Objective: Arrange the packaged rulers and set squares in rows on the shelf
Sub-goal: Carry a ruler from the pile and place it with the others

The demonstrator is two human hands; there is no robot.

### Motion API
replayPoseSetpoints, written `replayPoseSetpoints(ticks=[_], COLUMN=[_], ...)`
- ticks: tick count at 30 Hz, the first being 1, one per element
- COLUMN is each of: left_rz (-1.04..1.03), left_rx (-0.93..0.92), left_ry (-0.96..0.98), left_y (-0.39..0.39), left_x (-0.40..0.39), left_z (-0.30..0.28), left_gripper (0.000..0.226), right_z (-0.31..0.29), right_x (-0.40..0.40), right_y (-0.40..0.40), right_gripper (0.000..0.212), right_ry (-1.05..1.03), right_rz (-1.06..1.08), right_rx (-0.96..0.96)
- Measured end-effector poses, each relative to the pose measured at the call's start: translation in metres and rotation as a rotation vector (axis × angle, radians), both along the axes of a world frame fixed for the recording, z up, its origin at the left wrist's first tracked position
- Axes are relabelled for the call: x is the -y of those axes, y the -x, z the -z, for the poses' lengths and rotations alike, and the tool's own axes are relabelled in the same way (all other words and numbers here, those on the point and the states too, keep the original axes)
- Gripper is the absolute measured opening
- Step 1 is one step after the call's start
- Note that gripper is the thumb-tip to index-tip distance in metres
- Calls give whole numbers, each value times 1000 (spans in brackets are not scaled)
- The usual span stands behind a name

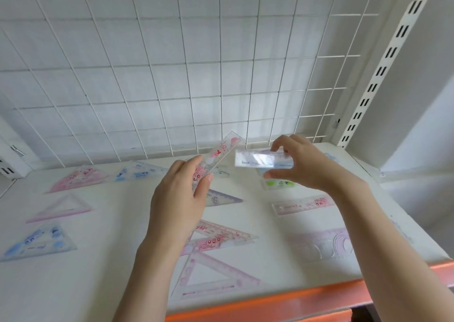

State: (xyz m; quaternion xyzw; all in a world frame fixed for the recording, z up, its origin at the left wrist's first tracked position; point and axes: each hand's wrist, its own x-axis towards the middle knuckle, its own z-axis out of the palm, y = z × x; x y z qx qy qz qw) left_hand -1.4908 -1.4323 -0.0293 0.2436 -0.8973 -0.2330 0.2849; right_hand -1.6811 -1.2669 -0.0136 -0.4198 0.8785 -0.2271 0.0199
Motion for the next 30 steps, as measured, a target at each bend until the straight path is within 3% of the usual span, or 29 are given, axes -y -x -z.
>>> replayPoseSetpoints(ticks=[7,10,15,30], left_rz=[-29,-47,-94,-100], left_rx=[2,17,45,0], left_ry=[45,71,82,53], left_y=[14,14,8,-3], left_x=[-8,-9,-8,-16], left_z=[-2,-2,2,-1], left_gripper=[37,35,39,33], right_z=[4,5,10,28], right_x=[2,2,0,13], right_y=[40,60,81,95], right_gripper=[39,43,52,47], right_ry=[19,-73,-266,-323], right_rz=[-56,-24,-55,-91], right_rx=[-19,-141,-111,-136])
